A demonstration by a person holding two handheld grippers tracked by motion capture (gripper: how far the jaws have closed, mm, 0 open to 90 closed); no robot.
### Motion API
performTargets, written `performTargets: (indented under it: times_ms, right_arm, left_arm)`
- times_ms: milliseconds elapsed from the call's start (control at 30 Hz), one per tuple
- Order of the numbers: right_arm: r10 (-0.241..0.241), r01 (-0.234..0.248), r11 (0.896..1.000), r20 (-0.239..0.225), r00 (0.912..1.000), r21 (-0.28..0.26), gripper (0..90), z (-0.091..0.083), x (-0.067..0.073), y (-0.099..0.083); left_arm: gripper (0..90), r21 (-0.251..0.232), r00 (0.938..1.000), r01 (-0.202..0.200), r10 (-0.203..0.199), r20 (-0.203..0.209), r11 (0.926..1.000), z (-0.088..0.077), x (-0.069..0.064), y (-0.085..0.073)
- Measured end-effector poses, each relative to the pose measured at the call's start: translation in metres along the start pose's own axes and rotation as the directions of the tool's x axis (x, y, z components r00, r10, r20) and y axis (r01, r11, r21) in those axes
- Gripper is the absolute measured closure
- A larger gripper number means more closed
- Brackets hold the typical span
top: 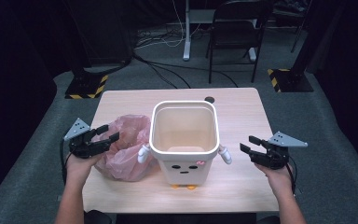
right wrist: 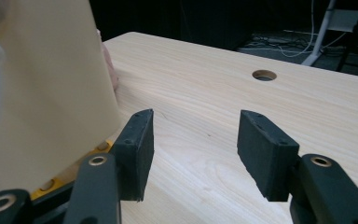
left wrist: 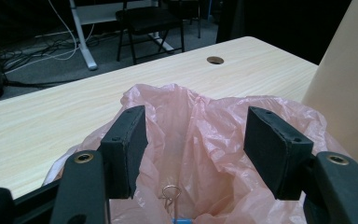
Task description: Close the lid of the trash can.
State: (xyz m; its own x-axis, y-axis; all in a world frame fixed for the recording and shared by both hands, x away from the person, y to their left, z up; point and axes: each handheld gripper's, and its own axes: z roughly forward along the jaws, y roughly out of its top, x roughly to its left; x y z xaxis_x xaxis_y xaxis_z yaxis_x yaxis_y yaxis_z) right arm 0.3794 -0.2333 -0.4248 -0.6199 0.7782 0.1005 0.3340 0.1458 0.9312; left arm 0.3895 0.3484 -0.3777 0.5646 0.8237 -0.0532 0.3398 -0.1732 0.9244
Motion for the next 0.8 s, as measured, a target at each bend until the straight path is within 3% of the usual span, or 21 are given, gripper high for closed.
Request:
performTargets:
  times_ms: [467, 667, 800]
  right_arm:
    - [-0.004, -0.001, 0.999, 0.083, 0.9965, 0.052, 45.1, 0.007, -0.007, -0.025]
    - [-0.017, 0.008, 0.997, 0.118, 0.9929, 0.073, 45.2, 0.010, -0.010, -0.034]
    - [-0.005, -0.007, 0.996, 0.130, 0.9915, 0.089, 45.1, 0.012, -0.015, -0.039]
  left_arm:
    - [38.8, -0.003, 1.0000, 0.009, -0.009, 0.002, 1.0000, 0.002, 0.001, -0.003]
    - [36.9, 0.009, 0.9999, 0.004, -0.004, 0.016, 0.9999, 0.010, -0.005, -0.004]
    - [32.5, 0.024, 0.9989, 0.030, -0.031, 0.034, 0.9992, 0.018, -0.012, -0.003]
